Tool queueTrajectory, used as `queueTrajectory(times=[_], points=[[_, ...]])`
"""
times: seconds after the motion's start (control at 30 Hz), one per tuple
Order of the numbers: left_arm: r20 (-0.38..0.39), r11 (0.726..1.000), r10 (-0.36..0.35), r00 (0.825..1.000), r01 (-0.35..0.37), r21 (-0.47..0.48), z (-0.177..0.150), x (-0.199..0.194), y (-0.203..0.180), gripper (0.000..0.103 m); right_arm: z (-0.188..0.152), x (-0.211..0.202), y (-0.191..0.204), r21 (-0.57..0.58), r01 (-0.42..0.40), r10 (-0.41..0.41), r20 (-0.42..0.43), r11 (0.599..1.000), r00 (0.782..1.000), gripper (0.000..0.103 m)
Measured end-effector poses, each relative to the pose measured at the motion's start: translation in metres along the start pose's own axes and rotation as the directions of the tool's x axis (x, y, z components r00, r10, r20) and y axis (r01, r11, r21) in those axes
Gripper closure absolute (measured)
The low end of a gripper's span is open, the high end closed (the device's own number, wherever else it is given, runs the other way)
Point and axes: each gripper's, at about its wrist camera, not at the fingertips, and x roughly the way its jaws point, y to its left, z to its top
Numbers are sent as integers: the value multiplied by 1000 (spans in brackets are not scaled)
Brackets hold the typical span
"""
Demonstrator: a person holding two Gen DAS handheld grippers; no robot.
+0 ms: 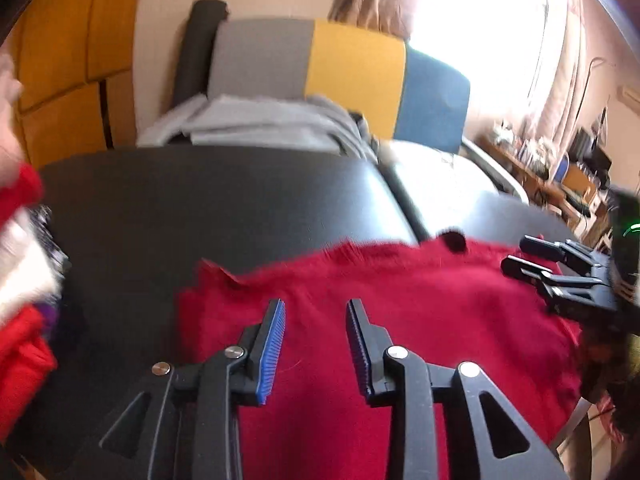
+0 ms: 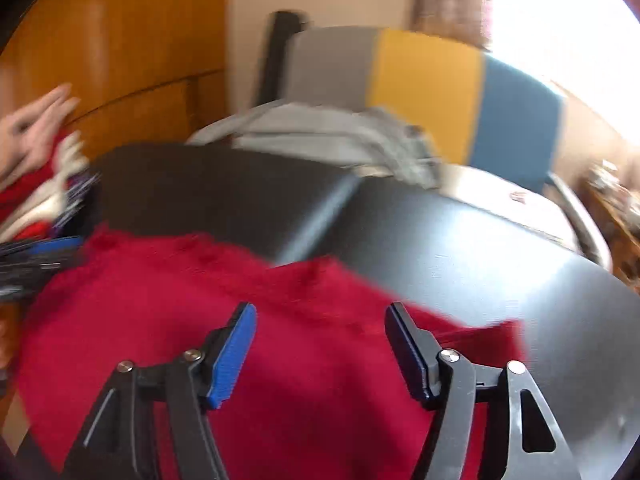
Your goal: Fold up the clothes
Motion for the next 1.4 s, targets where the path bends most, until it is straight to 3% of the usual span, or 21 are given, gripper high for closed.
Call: queueTrajectory(times=[0.07,0.17,0.23,0.3,0.5,0.73,0.8,0.83,0.93,1.03,1.2,1.33,1.4], points=[[-58,999,45,997,-46,-12,-7,26,1,71,-7,11,-3,29,-15,16,-39,999,999,30],[-14,997,-17,1000,16,-70,-8,31,15,69,-18,28,-8,72,-35,42,-97,997,994,0],[-17,996,-36,999,35,-79,-5,34,18,69,-24,37,-13,108,-50,64,-125,993,990,0],[-17,998,-35,999,34,-60,-2,37,16,69,-23,35,-19,166,-77,94,-101,983,990,0],[-42,997,-51,998,48,-68,8,41,21,69,-27,24,-1,183,-6,26,-107,983,994,0],[-17,989,-64,998,61,-137,-25,-22,56,66,-41,16,-6,231,-75,87,-45,970,995,0],[-36,986,-71,997,65,-153,-36,-35,71,59,-40,18,-11,247,-97,108,-32,964,994,0],[-53,981,-92,994,81,-174,-41,-39,80,52,-40,18,-11,248,-98,109,-30,964,994,0],[-104,958,-169,980,139,-250,-46,-37,100,45,-41,18,-8,244,-95,105,-28,965,994,0],[-118,959,-174,978,140,-247,-40,-29,103,44,-41,16,-5,238,-86,96,-32,968,995,0],[-168,954,-229,959,186,-236,-32,-2,98,44,-41,16,-5,236,-84,94,-31,968,995,0],[-161,910,-325,932,262,-321,-26,15,99,44,-42,15,-7,245,-98,106,-19,964,994,0],[-159,920,-305,939,248,-303,-24,19,93,48,-43,15,-10,255,-113,120,-9,960,993,0]])
